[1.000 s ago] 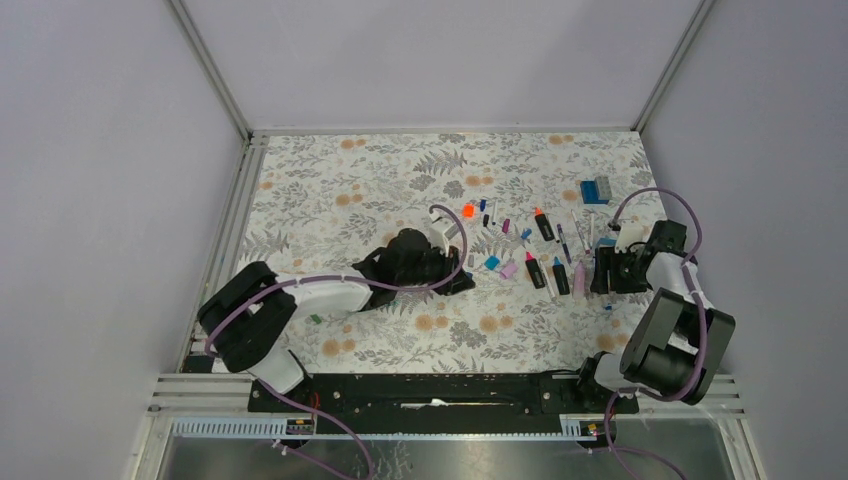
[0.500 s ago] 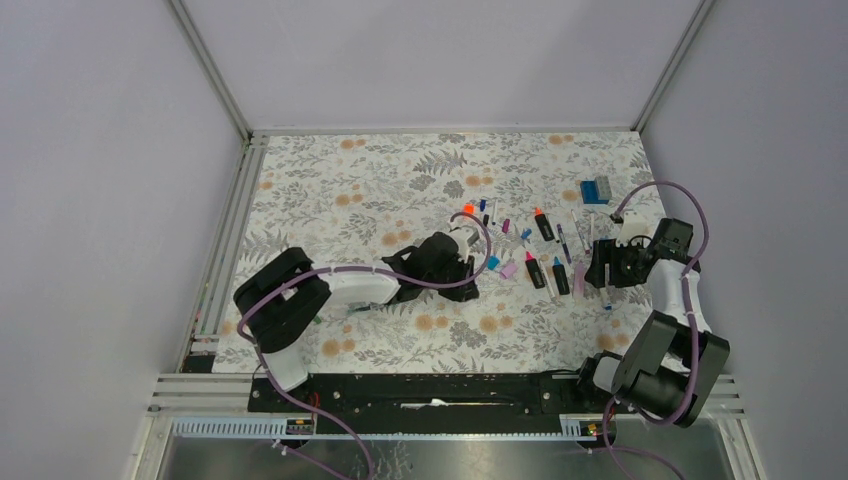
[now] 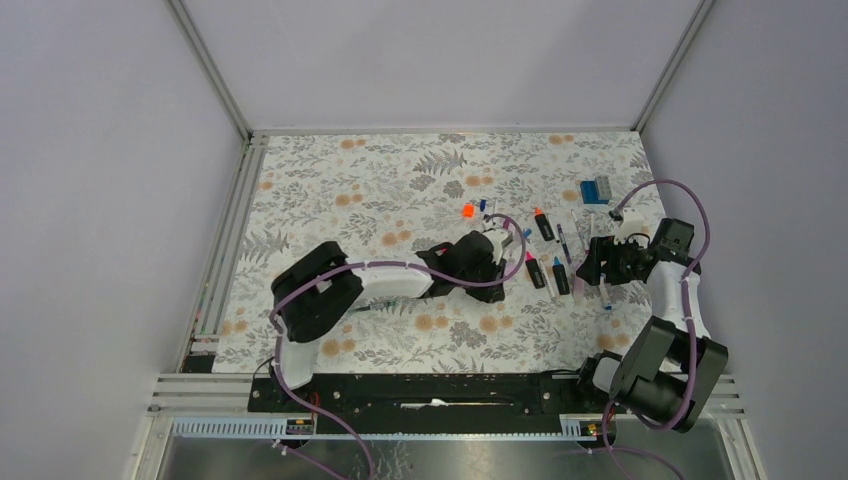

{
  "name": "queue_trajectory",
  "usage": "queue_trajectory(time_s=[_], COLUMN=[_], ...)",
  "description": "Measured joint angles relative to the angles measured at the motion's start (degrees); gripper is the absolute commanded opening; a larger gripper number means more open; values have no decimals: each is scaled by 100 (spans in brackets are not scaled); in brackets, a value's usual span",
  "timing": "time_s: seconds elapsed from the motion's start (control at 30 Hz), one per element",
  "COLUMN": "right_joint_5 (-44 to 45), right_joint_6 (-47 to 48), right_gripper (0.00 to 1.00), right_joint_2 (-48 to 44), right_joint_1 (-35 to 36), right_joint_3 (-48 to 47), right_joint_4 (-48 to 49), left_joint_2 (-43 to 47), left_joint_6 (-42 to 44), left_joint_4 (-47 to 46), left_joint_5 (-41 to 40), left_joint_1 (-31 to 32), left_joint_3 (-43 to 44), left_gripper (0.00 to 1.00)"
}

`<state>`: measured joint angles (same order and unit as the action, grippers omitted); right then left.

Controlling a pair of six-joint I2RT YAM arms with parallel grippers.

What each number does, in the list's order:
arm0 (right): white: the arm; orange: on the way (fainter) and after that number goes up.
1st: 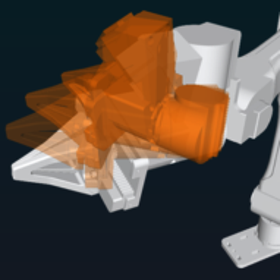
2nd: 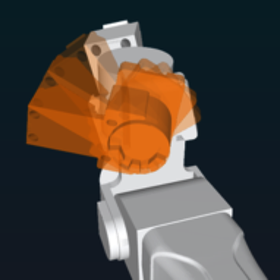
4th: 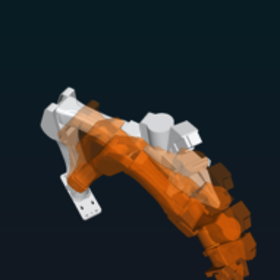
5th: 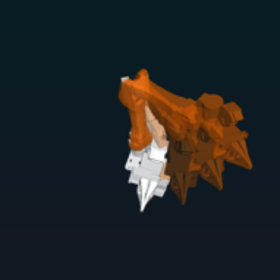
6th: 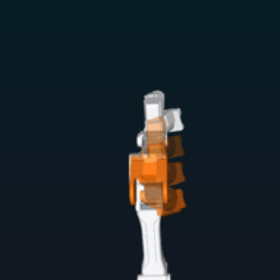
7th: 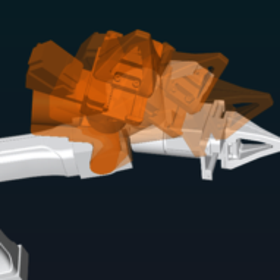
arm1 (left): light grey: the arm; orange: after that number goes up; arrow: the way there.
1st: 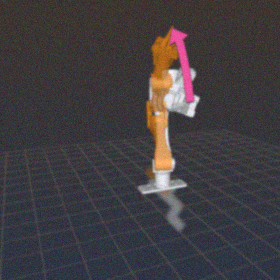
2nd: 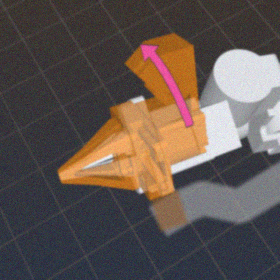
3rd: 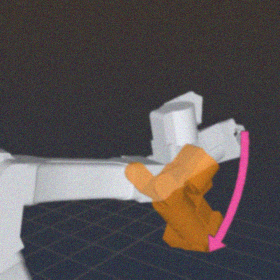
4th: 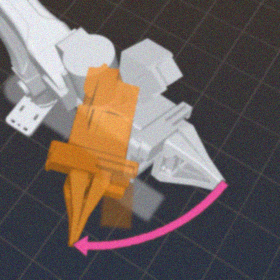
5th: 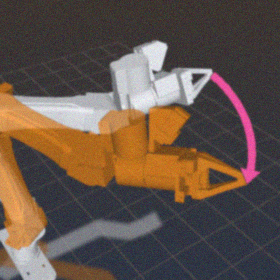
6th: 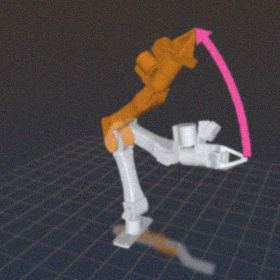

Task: Open the pen caps
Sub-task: Place the pen cap at the center of the board.

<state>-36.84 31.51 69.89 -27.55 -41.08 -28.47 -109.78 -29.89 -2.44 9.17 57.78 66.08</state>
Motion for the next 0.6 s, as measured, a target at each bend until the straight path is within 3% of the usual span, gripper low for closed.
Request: queue_trajectory(time_s=[0.4, 0.6], right_joint_5=[-188, -188], right_joint_6=[13, 17], right_gripper=[76, 76], right_joint_2=[-31, -31], right_joint_1=[0, 0], right_joint_3=[0, 0], right_joint_4=[-2, -2], left_joint_2=[-1060, -1244], left_joint_6=[122, 144], left_joint_4=[697, 890], left_joint_5=[-142, -186], left_joint_1=[188, 260], left_joint_3=[1648, 1945], left_gripper=[33, 34])
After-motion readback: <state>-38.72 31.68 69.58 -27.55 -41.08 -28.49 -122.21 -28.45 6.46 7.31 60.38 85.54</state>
